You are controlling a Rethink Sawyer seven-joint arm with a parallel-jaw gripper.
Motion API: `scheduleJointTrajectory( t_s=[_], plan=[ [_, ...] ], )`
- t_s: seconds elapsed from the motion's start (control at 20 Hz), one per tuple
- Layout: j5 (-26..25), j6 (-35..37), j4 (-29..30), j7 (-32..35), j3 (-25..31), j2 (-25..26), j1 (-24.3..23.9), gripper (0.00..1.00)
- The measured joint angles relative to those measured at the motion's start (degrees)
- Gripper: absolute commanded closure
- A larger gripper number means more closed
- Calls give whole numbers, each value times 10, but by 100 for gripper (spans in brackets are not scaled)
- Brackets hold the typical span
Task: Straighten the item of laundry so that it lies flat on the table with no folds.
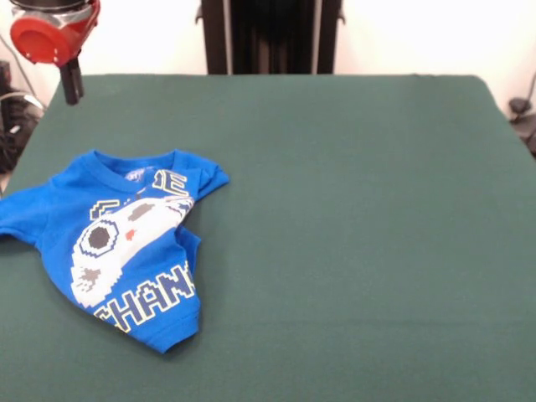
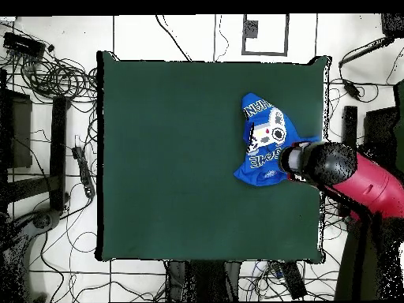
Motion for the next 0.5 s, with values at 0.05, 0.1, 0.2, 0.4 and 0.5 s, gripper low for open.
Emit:
scheduleJointTrajectory(
  t_s=[0.05,0.1,0.2,0.4,0.5],
  plan=[
    [0,1,0,0,1,-1,-2,100],
    [-1,4,0,0,3,-3,-5,100],
    [-1,10,-1,0,6,-7,-16,100],
    [-2,13,-8,0,6,-10,-34,100],
    [-2,14,-15,0,6,-9,-41,100]
  ],
)
